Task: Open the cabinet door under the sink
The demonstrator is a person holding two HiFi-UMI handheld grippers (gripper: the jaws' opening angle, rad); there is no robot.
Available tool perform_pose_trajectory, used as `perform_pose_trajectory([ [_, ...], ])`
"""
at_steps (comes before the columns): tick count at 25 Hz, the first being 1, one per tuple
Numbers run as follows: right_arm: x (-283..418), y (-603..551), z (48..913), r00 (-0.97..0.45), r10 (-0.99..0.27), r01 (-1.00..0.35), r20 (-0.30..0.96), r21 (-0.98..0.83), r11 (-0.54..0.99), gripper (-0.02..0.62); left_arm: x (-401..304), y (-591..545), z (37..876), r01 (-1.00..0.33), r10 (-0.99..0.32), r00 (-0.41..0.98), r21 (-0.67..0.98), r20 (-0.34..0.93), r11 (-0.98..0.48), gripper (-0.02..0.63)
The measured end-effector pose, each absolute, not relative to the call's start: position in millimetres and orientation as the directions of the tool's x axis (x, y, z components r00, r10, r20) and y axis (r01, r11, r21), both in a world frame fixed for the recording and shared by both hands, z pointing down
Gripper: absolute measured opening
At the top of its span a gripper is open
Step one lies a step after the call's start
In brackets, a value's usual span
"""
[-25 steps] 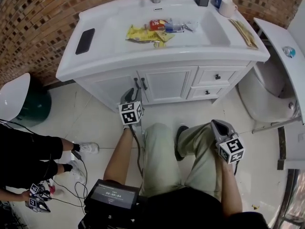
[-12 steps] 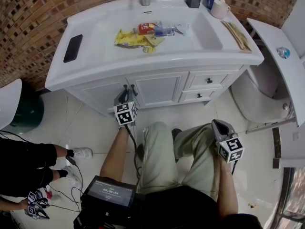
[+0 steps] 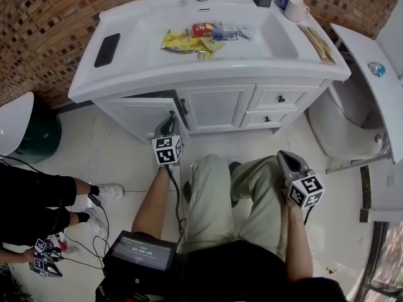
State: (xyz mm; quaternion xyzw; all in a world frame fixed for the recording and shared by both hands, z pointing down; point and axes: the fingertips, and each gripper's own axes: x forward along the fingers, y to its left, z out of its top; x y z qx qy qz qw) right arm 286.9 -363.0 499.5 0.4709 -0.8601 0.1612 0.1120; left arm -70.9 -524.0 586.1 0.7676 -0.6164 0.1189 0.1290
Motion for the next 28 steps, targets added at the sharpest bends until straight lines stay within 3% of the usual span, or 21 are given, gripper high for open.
perform_pose_trajectory([
  [5, 251.2, -348.4, 503.4, -0.538, -0.742, -0.815, 0.399, -0.022, 0.579, -0.008, -76.2, -486.4, 586.2, -0.965, -0.909, 0.255, 0.035, 0.329, -0.258, 0.06],
  [16, 200.2, -314.3, 497.7, -0.602, -0.723, -0.788, 0.338, -0.107, 0.606, -0.008, -107.7, -420.5, 587.3, -0.95, -0.893, 0.307, 0.053, 0.329, -0.307, 0.06],
  [28, 154.8, -235.6, 501.1, -0.57, -0.754, -0.812, 0.326, -0.085, 0.577, -0.008, -181.3, -348.0, 586.4, -0.956, -0.901, 0.29, 0.063, 0.323, -0.285, 0.058],
])
